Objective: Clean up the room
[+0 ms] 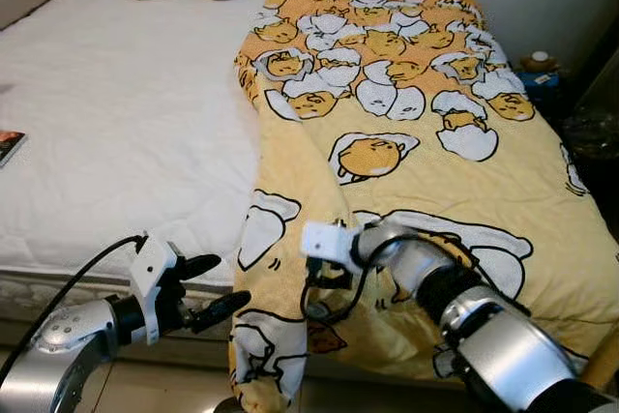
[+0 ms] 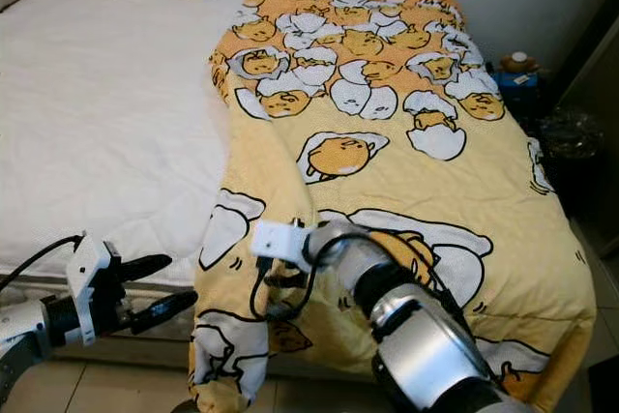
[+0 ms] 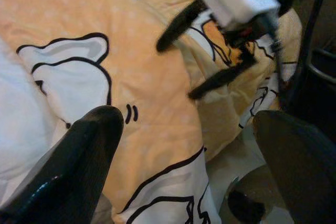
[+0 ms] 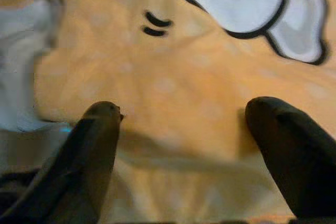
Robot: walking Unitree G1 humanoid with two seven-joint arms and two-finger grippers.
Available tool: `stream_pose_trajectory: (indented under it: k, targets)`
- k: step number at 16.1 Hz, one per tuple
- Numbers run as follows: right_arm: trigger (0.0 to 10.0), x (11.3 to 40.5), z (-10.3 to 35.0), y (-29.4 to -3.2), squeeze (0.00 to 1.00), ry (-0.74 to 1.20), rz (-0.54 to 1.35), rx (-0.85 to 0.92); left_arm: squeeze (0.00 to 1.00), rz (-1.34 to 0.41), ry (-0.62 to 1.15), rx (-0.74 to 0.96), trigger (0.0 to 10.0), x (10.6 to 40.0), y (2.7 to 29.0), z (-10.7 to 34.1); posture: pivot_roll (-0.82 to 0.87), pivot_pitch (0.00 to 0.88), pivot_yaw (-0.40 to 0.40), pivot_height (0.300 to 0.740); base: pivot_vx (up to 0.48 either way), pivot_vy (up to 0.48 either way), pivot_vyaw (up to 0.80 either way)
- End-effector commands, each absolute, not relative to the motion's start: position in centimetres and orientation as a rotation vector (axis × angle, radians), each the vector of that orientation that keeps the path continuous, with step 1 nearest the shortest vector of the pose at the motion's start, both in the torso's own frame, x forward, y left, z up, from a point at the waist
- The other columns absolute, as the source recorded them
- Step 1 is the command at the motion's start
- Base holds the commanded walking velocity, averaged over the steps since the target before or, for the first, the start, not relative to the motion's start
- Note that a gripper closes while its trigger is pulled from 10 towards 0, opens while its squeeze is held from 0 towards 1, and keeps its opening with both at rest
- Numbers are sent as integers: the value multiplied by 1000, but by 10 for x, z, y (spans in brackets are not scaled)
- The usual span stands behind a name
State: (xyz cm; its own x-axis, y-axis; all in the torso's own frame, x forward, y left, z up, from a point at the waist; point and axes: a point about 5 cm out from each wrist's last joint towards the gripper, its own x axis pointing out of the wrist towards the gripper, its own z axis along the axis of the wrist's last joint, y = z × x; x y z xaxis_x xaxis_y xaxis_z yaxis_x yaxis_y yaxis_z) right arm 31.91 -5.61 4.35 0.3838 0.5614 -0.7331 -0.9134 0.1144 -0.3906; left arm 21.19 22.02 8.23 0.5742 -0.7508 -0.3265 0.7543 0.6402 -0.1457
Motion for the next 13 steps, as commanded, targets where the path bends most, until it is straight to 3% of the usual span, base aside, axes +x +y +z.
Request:
stream_pose_trajectory:
  k: [1,2,3,4,5,8,13]
  targets:
    - [10000,326,50,-55,0,400,1089,-1007,0,-890,403,26,10000,213,222,77,70,0,3,740,0,0,0]
    - [10000,326,49,-52,0,360,1059,-1057,0,-878,424,28,10000,216,230,66,76,0,0,740,0,0,0]
    - [4706,324,46,-50,0,333,1057,-1108,0,-859,446,29,10000,222,237,55,81,0,-3,740,0,0,0]
    - [3922,323,44,-50,0,335,1067,-1122,0,-852,455,29,10000,224,238,51,81,0,-3,740,0,0,0]
    - [0,317,36,-53,0,367,1102,-1161,0,-825,484,28,10000,230,241,38,86,0,-5,740,0,0,0]
    - [0,313,29,-52,0,395,1100,-1166,0,-768,552,34,10000,237,237,10,100,0,-10,740,0,0,0]
    - [0,319,31,-64,0,445,1007,-1064,0,-582,649,121,10000,232,260,-10,102,0,-19,740,0,0,0]
